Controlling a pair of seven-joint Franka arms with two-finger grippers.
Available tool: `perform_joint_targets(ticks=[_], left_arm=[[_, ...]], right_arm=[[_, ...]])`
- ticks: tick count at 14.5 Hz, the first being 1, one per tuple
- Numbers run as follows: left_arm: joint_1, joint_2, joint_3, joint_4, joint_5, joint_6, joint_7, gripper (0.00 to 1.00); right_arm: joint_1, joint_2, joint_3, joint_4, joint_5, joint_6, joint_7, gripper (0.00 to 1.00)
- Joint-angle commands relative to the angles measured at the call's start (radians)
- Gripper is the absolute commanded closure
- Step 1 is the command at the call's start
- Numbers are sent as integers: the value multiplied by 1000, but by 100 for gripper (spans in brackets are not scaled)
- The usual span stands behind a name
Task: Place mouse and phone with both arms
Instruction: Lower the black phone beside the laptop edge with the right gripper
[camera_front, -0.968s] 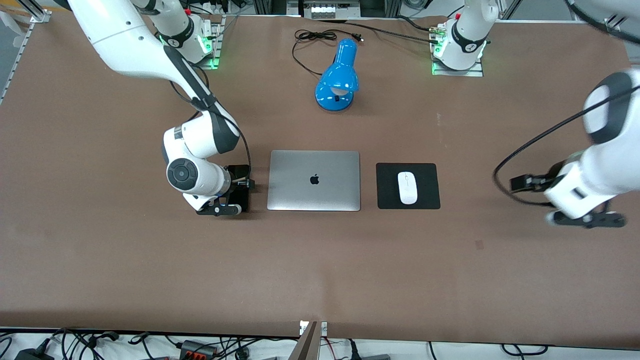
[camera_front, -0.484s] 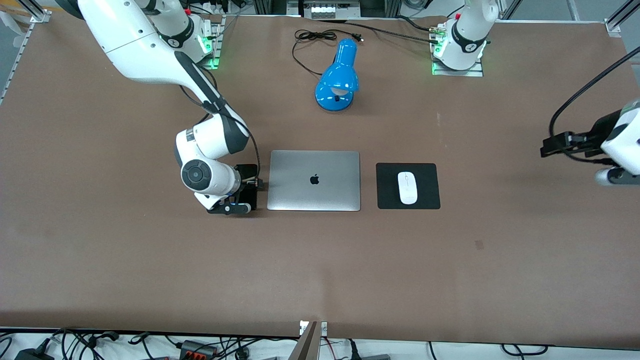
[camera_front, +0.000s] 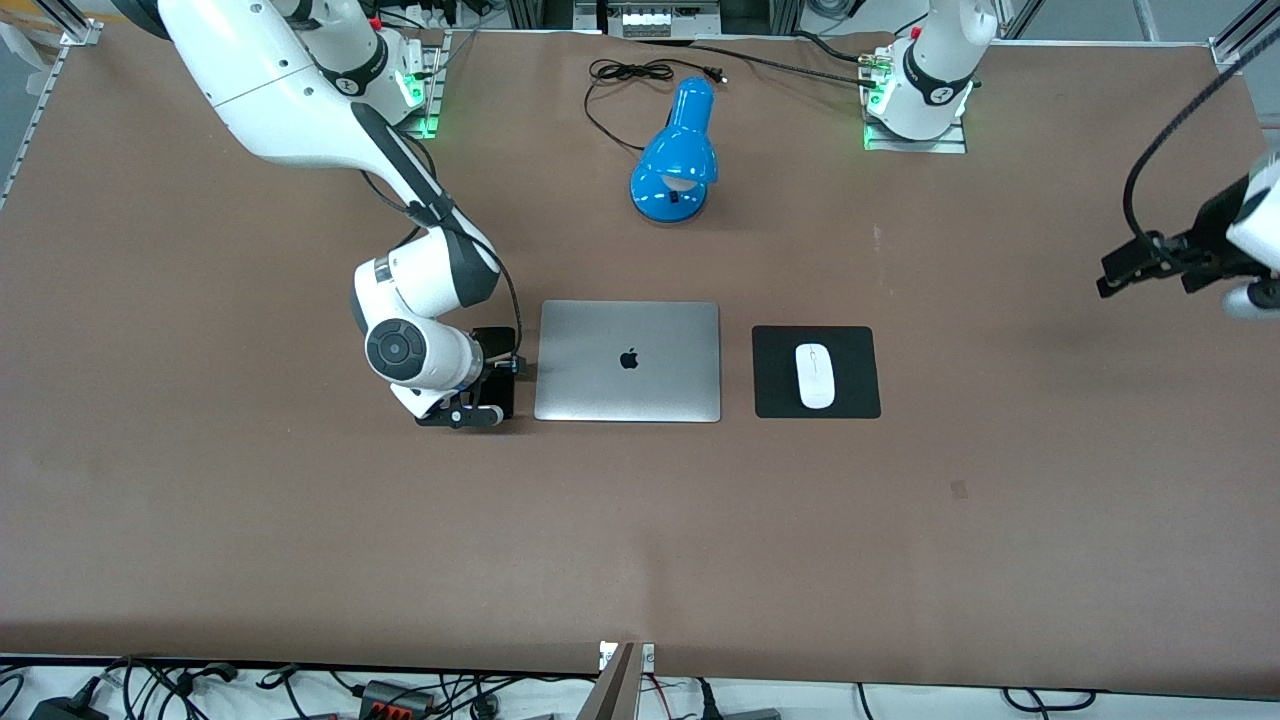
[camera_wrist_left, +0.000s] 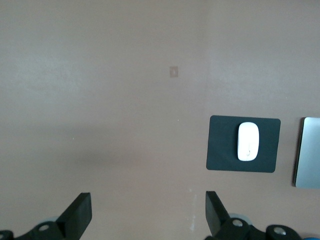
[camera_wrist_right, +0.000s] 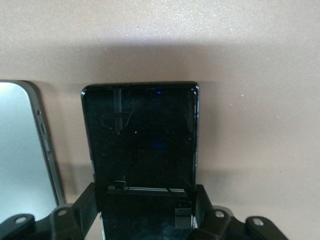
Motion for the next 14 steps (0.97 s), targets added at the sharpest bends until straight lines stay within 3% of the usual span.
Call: perform_joint_targets(ticks=[1,5,14], left_arm=[[31,-50,-45,-62,-1,31,24,0],[48,-47,-76,-58,-1,31,97,0],[41,-41,-79,-48,-1,1,88,0]], right_arm=[[24,-5,-5,2,-31,-10,37,80],[43,-5,-5,2,-95,-11,88,78],[34,-21,-4,-24,-97,-23,149,78]])
